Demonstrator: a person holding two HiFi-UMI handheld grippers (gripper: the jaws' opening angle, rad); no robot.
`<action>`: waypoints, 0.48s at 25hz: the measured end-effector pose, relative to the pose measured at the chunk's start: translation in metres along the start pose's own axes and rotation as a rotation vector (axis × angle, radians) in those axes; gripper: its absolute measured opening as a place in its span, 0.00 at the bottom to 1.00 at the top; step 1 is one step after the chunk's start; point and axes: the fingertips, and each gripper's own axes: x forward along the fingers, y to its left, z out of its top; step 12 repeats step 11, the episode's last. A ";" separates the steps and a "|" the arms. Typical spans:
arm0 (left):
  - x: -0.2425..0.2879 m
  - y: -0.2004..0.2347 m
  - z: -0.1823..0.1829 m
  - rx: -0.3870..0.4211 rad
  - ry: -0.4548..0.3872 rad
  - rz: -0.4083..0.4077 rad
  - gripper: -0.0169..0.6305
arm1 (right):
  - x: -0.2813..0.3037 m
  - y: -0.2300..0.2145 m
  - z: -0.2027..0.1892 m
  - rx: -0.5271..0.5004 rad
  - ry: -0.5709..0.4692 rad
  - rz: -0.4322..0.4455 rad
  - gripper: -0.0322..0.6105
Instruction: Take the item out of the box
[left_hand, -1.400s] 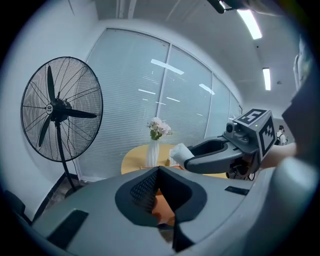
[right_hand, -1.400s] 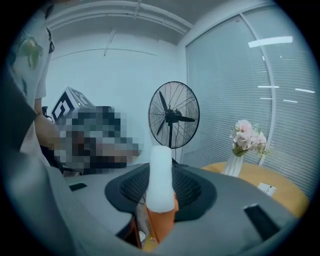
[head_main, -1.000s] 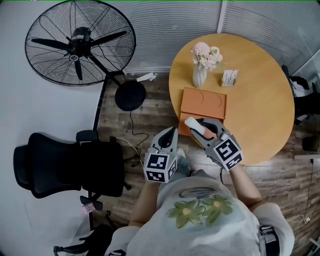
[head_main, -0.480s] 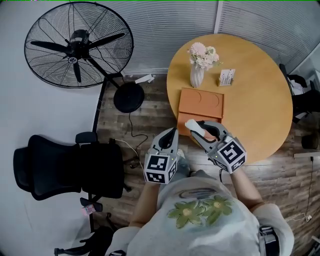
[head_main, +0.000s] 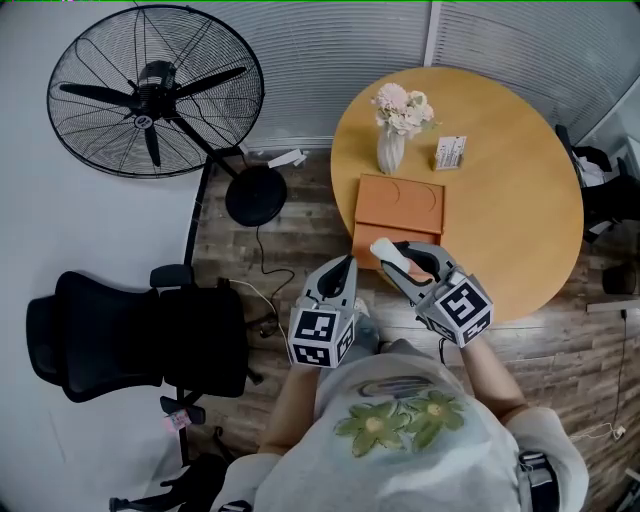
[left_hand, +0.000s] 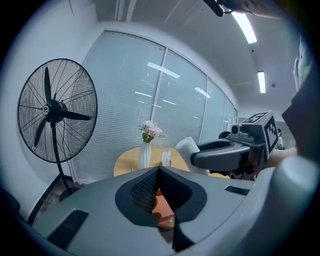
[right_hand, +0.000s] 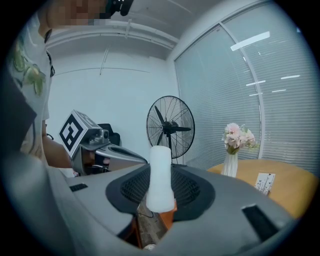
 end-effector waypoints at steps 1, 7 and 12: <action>-0.001 0.000 0.000 0.000 -0.003 0.000 0.03 | 0.000 0.000 0.000 0.000 0.000 0.000 0.26; -0.004 0.000 -0.001 -0.003 -0.005 0.004 0.03 | 0.000 0.003 0.000 -0.004 0.003 0.002 0.26; -0.006 -0.002 -0.001 -0.004 -0.007 0.002 0.03 | -0.001 0.004 -0.002 -0.005 0.005 0.002 0.26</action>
